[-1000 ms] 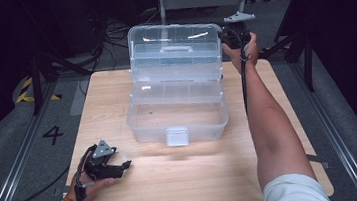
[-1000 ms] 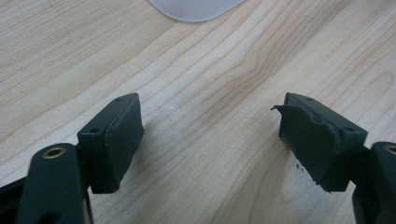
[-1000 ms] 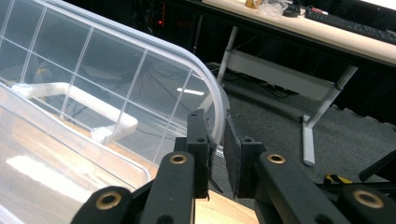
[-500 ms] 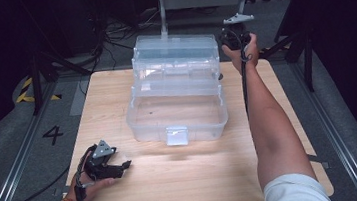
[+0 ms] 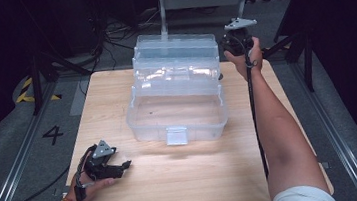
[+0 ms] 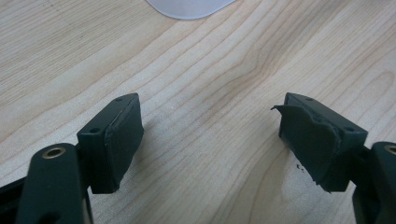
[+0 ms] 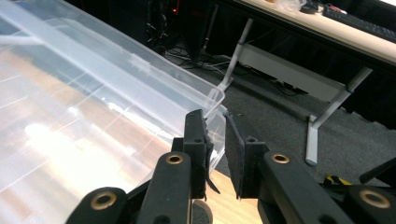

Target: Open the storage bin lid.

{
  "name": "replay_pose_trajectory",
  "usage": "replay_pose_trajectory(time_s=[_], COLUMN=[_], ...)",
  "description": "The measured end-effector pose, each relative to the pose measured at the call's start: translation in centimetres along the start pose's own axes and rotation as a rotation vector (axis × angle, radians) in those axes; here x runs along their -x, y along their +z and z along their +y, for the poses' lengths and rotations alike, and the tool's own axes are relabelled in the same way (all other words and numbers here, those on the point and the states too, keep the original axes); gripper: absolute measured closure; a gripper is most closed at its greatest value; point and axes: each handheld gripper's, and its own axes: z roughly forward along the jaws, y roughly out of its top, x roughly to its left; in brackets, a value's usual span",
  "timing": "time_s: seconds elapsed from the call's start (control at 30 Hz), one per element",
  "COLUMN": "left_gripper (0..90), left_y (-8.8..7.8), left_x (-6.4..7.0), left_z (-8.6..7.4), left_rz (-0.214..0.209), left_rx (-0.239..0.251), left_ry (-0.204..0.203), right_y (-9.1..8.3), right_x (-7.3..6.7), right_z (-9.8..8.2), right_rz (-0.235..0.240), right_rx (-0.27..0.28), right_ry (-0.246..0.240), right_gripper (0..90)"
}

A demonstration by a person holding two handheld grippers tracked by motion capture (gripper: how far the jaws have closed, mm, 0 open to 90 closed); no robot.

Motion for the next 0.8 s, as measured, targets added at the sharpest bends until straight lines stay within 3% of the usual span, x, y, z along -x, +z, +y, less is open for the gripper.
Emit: replay_pose_trajectory(time_s=[0.4,0.8], left_gripper=[22.2,22.2], left_y=[0.0,0.0], left_x=[0.0,0.0], left_z=[0.0,0.0], left_rz=[-0.001,-0.002], left_rx=[-0.001,-0.001], left_ry=[0.001,0.003], right_y=[-3.3,-7.0], right_x=[-1.7,-2.6], right_z=[-1.2,-4.1], right_rz=[0.087,0.131], right_rx=[-0.009,-0.027], right_ry=[-0.075,-0.096], right_gripper=[76.0,72.2])
